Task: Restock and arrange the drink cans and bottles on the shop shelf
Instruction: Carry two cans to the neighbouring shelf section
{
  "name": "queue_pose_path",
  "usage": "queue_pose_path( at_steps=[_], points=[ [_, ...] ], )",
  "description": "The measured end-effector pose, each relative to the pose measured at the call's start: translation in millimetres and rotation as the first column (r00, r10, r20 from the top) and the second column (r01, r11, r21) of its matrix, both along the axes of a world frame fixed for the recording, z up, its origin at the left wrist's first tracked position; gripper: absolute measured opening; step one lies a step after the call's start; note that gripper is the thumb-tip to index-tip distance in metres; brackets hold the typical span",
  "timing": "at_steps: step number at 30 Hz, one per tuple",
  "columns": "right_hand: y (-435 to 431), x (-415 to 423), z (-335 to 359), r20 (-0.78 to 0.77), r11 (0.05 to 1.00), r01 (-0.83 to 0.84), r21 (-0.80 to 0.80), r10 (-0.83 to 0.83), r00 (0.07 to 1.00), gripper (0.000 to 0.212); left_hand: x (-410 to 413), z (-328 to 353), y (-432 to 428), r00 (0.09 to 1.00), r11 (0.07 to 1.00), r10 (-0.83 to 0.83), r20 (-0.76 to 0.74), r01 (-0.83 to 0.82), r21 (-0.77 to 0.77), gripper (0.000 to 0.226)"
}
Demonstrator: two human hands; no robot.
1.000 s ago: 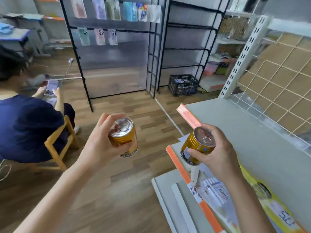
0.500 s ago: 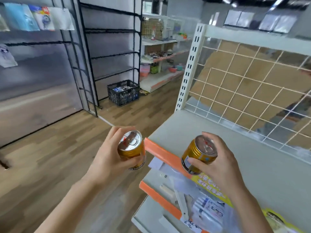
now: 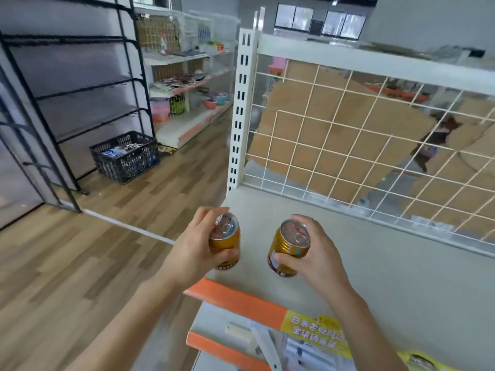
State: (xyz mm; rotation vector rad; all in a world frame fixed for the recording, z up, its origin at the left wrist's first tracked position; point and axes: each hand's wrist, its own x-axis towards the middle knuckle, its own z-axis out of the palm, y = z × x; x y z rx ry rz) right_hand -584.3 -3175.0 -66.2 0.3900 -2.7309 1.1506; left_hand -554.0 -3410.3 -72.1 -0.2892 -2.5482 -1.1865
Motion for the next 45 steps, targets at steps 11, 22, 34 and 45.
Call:
queue_pose_path(
  at_steps=[11,22,34,45],
  points=[
    [-27.0,-59.3,-23.3,0.028,0.994,-0.111,0.014,0.11,0.993,0.076,-66.3,-25.8,2.0,0.999,0.998,0.017,0.051,-0.014,-0.054,0.074],
    [-9.4,-51.7,-18.7,-0.063,0.983,-0.053,0.176,0.065,0.996,0.073,-68.5,-29.5,-4.7,0.999,0.96,0.008,-0.037,-0.018,-0.278,0.078],
    [65.6,96.8,-4.6,-0.275,0.887,0.401,0.23,-0.336,0.901,0.047,0.9,-21.9,-4.8,0.964,0.913,-0.239,-0.115,0.183,-0.364,0.061],
    [151.5,203.7,4.7,-0.341,0.728,0.66,0.189,-0.581,0.739,0.05,16.7,-10.8,60.3,0.904,0.872,-0.393,-0.168,0.308,-0.381,0.065]
  ],
)
